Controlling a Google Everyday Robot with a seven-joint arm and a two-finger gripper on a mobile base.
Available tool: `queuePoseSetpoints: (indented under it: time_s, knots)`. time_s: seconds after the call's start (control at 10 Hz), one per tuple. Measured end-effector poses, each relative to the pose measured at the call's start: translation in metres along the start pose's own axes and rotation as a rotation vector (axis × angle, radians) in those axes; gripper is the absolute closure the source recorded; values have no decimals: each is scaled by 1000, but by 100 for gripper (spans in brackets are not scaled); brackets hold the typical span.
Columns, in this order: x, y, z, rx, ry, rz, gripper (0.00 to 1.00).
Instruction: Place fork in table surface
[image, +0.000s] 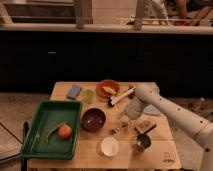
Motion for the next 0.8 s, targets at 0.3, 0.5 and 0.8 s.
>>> queuePoseSetpoints:
  time_s: [0.3, 0.5, 0.8]
  knots:
    - [1, -4, -5, -7, 11, -3, 20]
    - [4, -11, -14, -30, 24, -8, 20]
    - [14, -15, -33, -48, 51, 2, 20]
